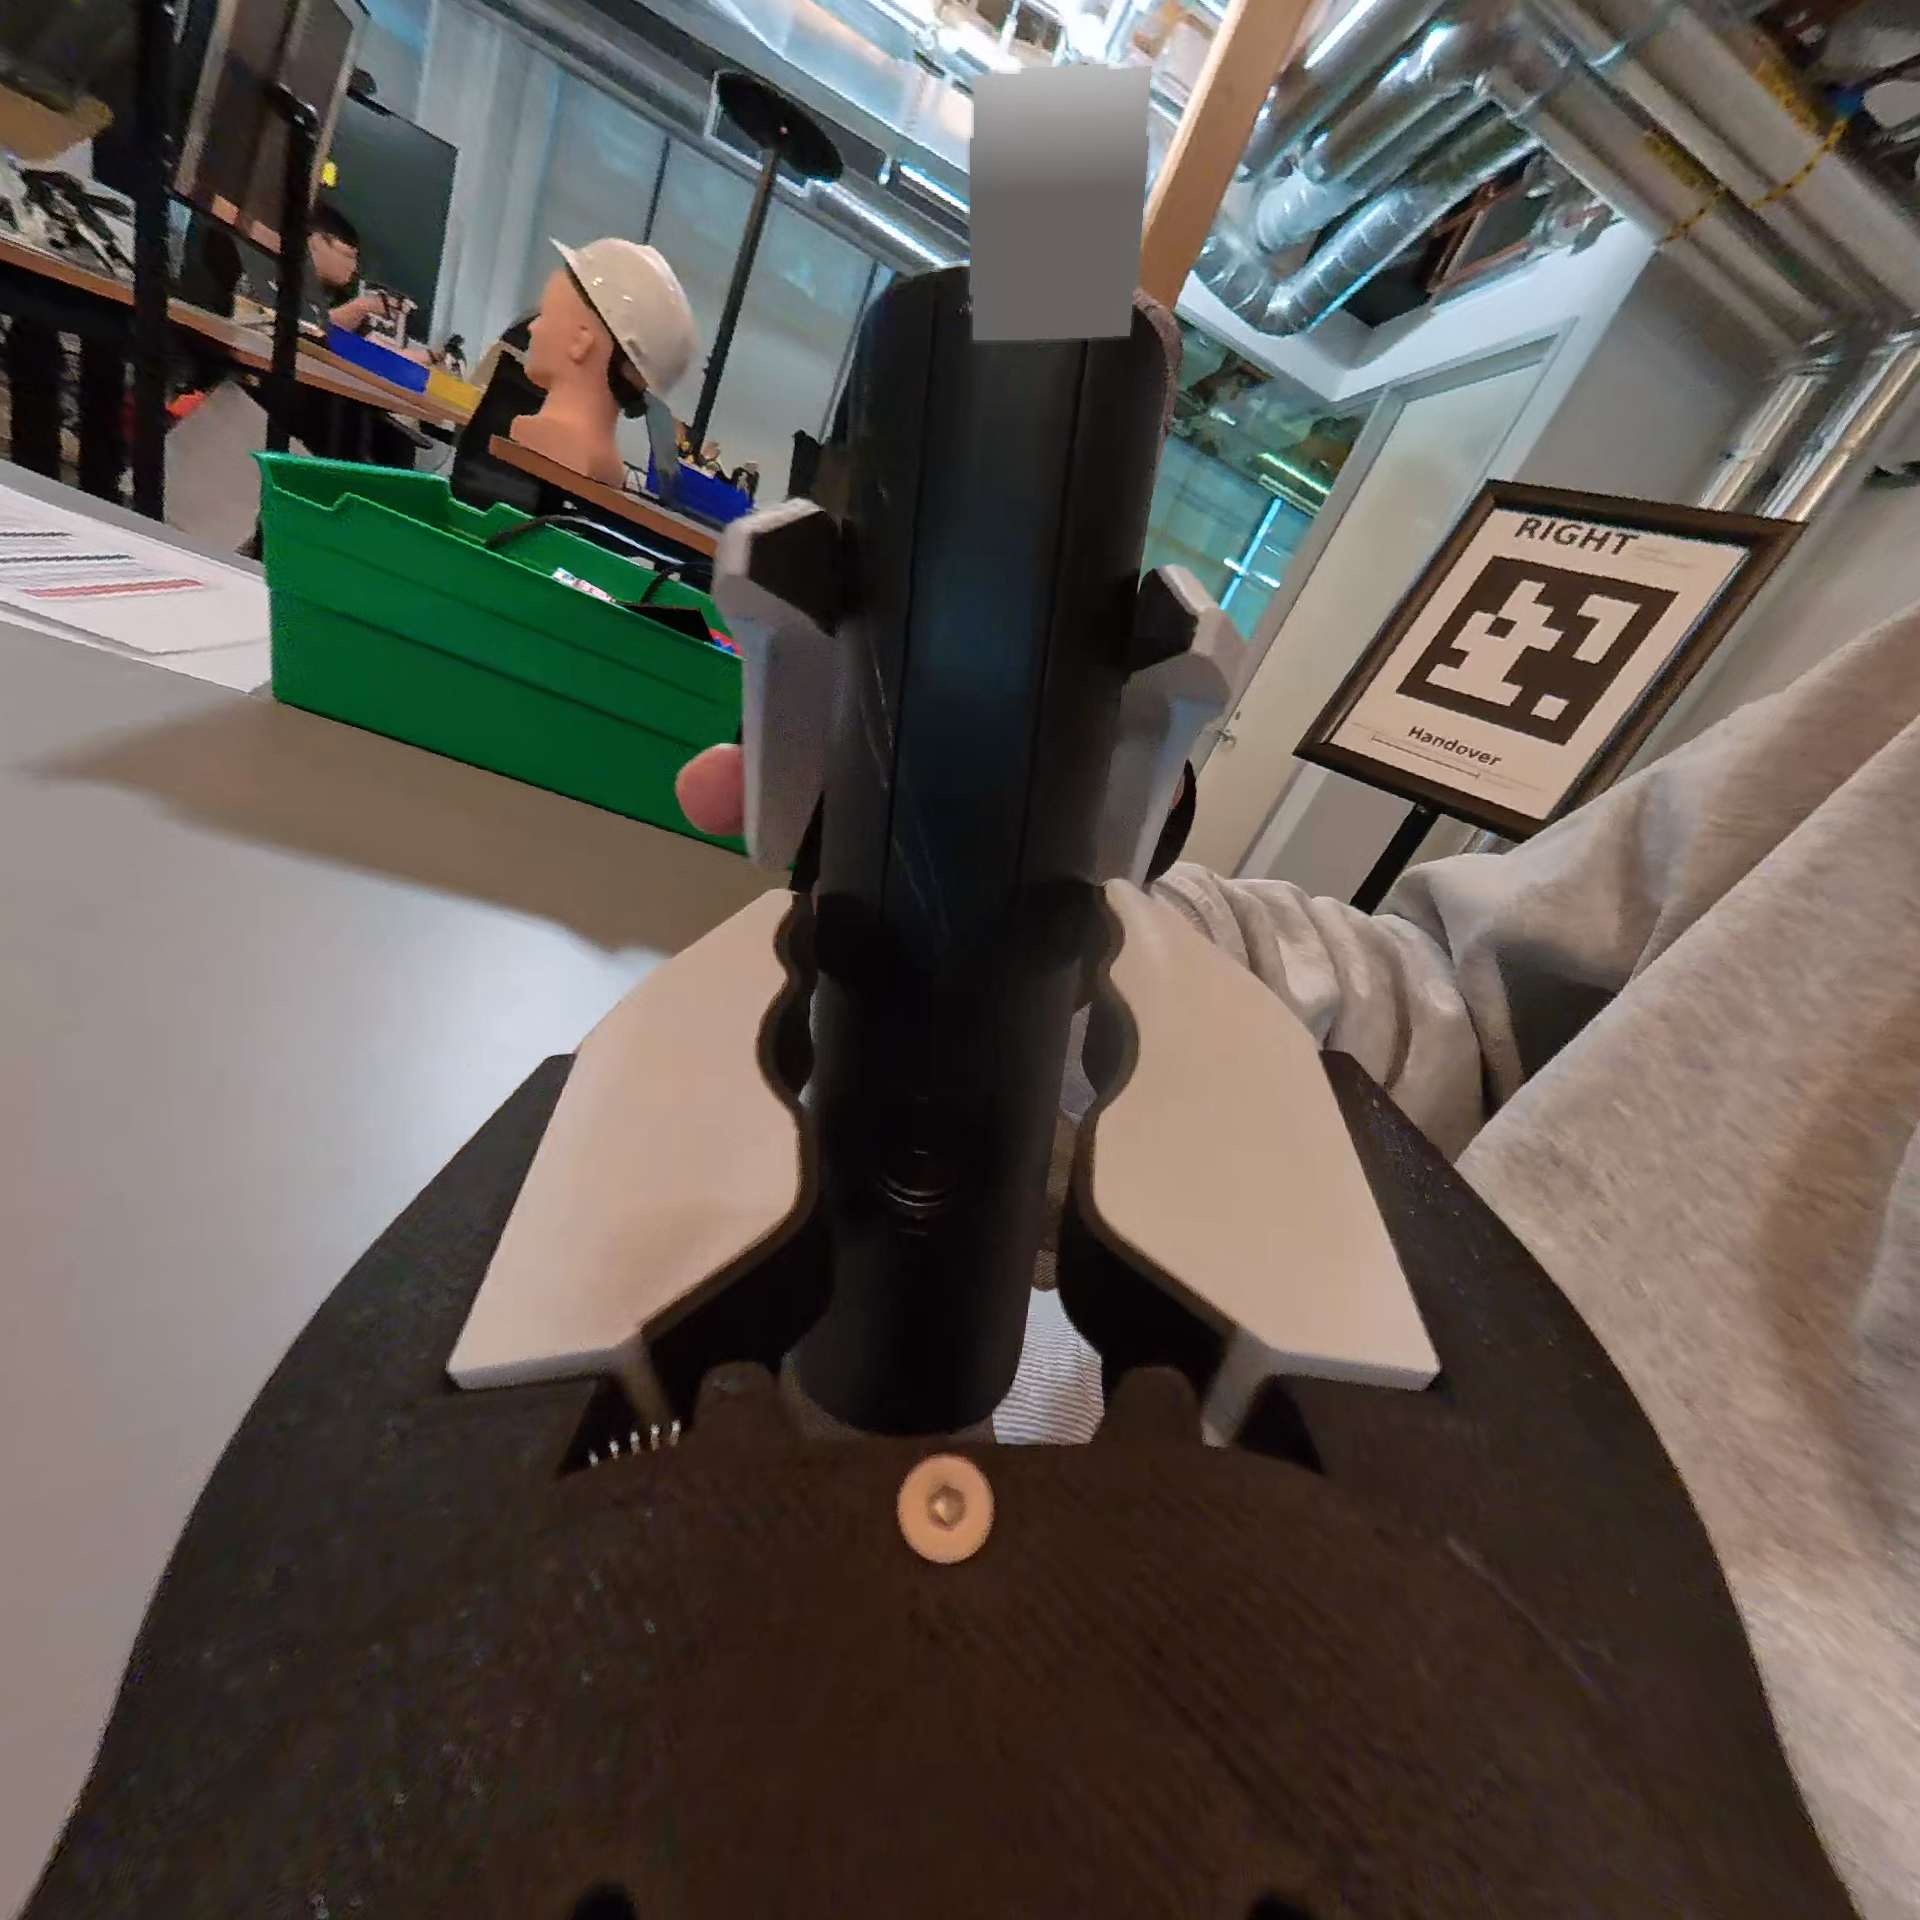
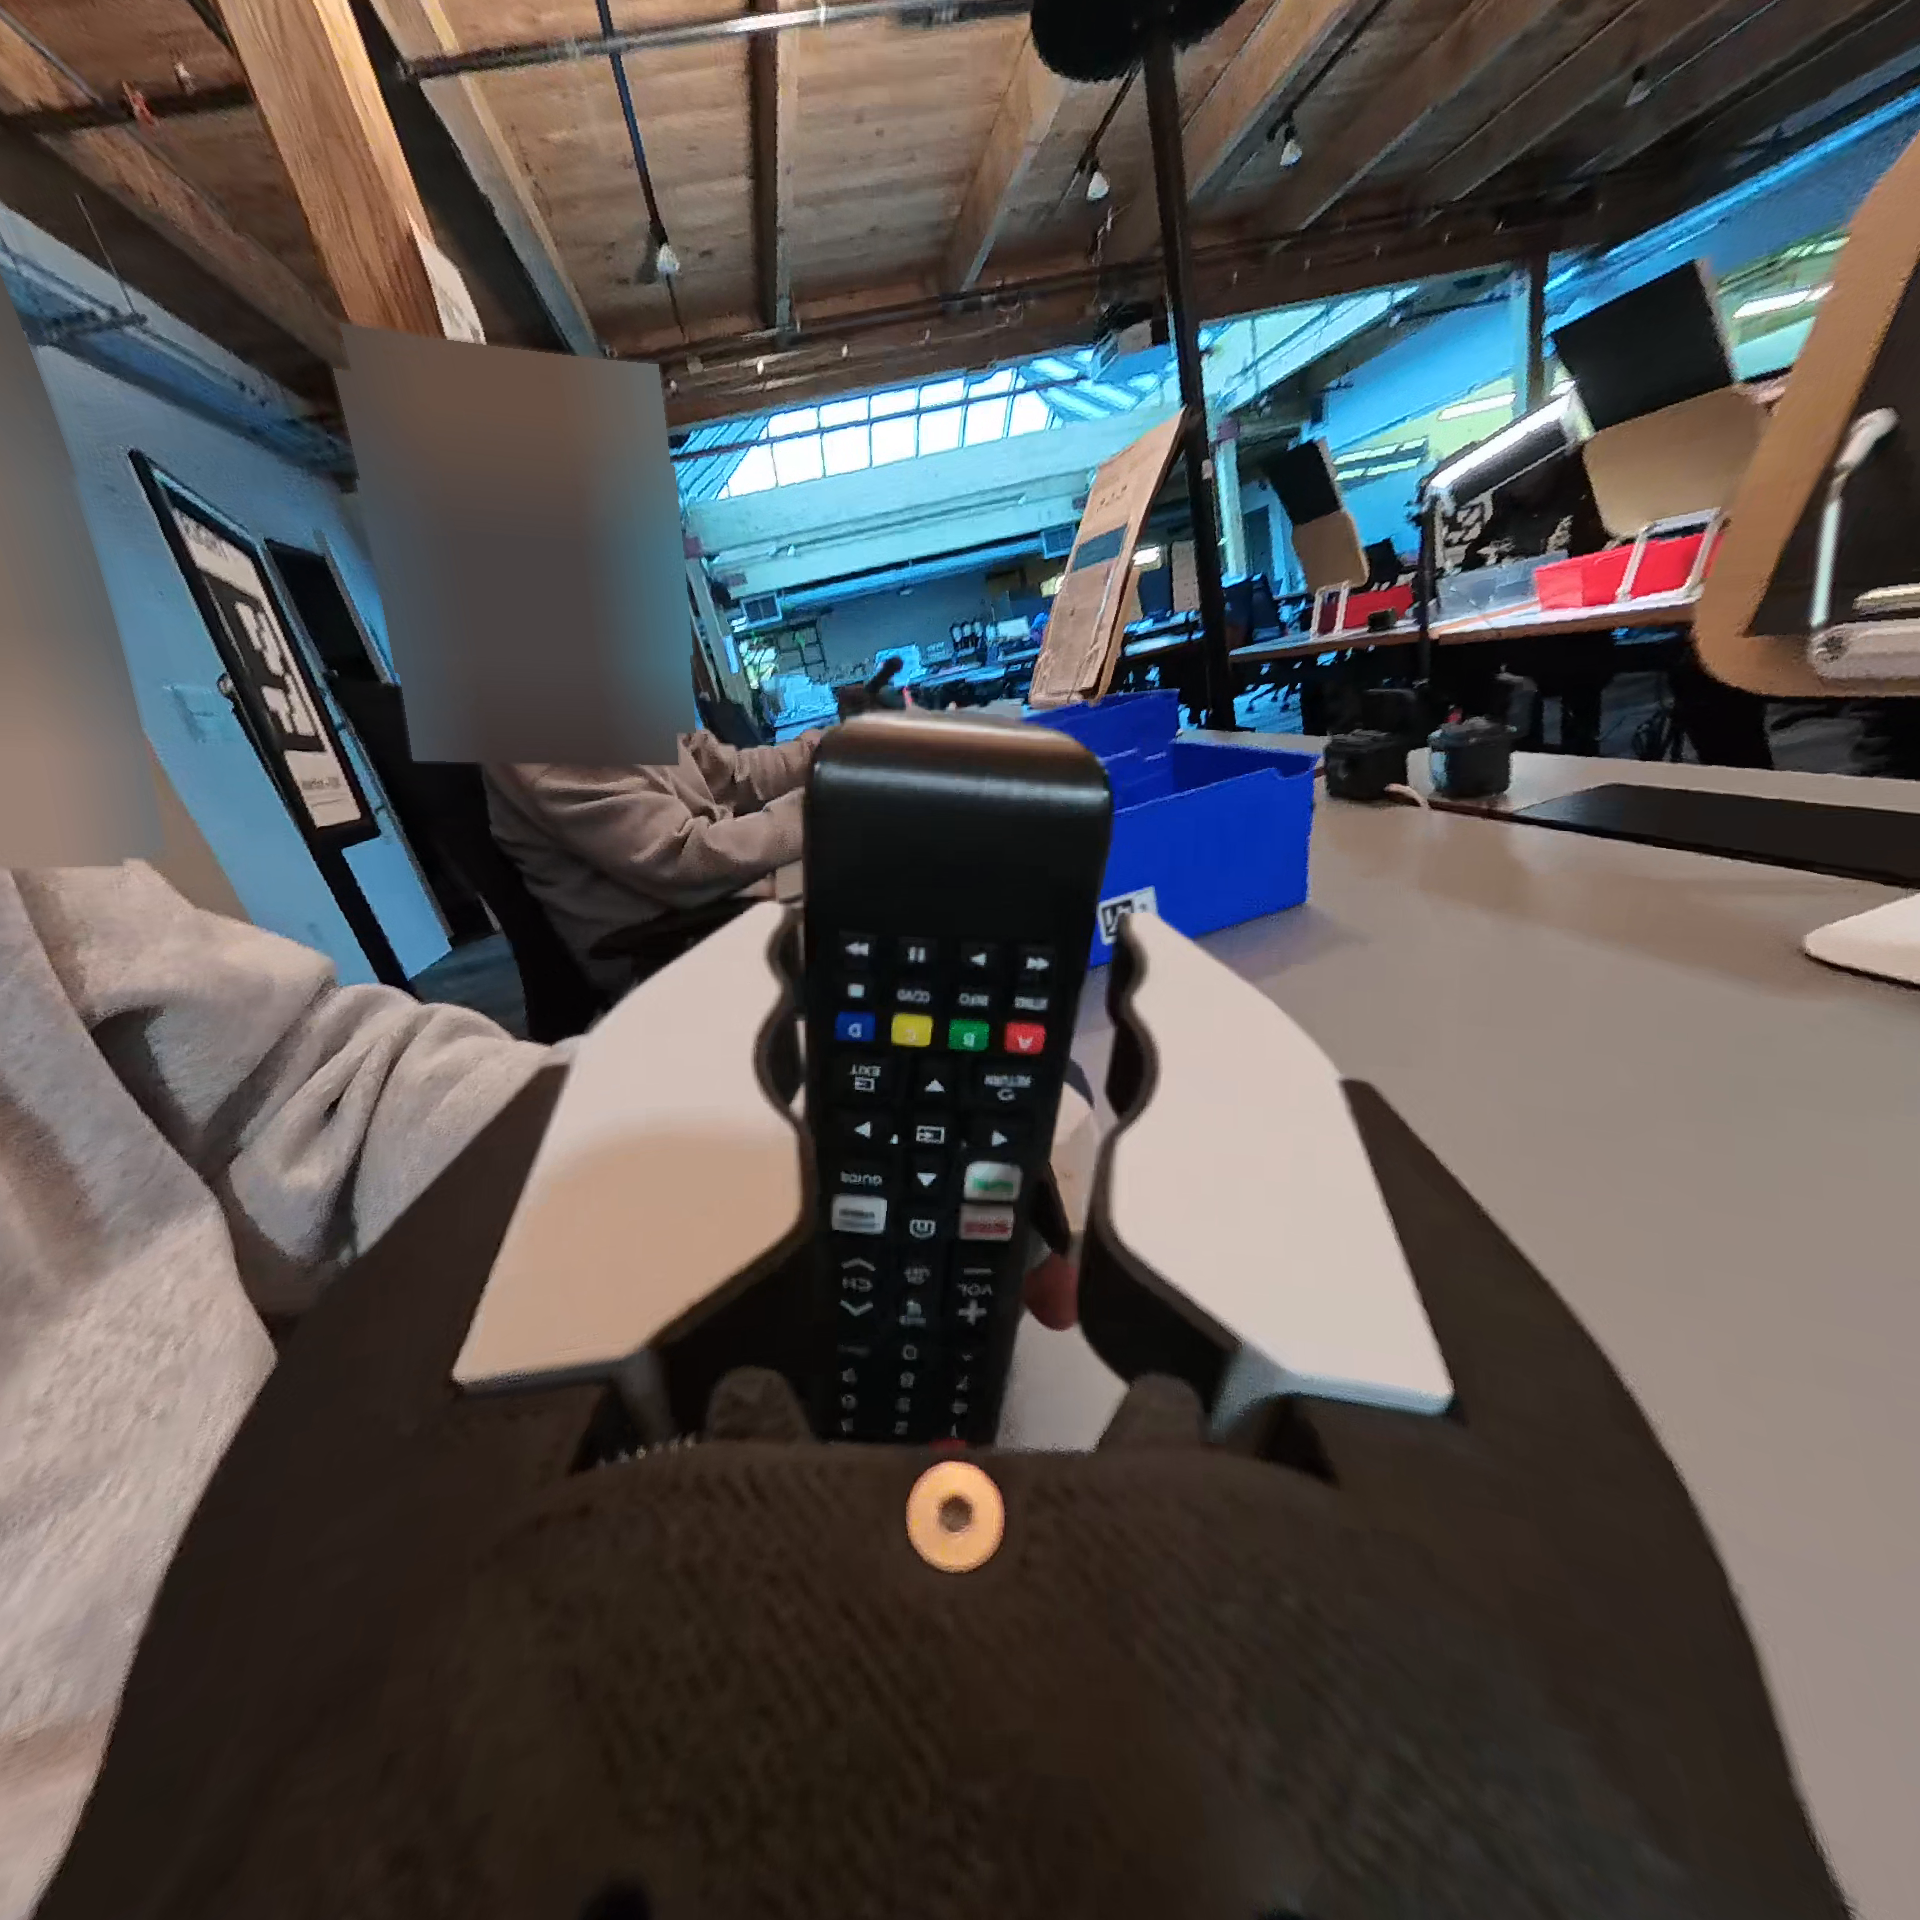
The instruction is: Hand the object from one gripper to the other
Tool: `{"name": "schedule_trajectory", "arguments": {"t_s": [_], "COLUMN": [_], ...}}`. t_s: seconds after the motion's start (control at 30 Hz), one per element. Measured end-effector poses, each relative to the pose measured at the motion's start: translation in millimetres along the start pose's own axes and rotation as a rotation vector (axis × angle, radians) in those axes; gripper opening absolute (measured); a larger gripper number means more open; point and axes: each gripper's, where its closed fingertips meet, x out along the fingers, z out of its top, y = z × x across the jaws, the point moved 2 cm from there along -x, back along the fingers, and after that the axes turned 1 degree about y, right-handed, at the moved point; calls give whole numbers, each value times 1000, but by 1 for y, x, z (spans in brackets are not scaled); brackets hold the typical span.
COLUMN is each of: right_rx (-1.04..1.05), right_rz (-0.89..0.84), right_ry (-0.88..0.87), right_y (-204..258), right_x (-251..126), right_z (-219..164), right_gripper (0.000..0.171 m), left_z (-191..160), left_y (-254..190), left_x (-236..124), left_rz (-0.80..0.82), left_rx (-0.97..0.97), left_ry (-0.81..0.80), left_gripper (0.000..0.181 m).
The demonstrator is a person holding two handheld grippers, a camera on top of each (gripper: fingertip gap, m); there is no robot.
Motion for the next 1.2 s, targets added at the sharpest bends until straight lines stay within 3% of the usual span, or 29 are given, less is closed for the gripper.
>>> {"name": "schedule_trajectory", "arguments": {"t_s": [0.23, 0.37, 0.5, 0.67, 0.83, 0.97, 1.2], "right_rx": [-39, -76, -127, -219, -234, -189, -185], "right_rz": [-32, -43, -41, -239, -460, -530, -608], "right_ry": [31, 65, 40, 8, 22, 51, 71], "right_y": [-2, -12, -16, -33, -43, -38, -32], "right_x": [11, 20, 36, 54, 49, 47, 58], "right_z": [4, 7, 32, 68, 54, 33, 21], "right_gripper": [51, 51, 51, 51, 51, 51, 51], "left_z": [11, 17, 20, 28, 19, 8, 6], "left_y": [5, 18, 29, 54, 60, 58, 58], "left_x": [-9, -21, -37, -60, -55, -42, -43], "left_rz": [60, 133, 249, 646, 836, 895, 910], "left_rx": [7, 12, 99, 391, 520, 515, 409], "left_ry": [-64, -77, -45, 29, 135, 186, 141], "left_gripper": [51, 82, 90, 81, 76, 67, 47]}}
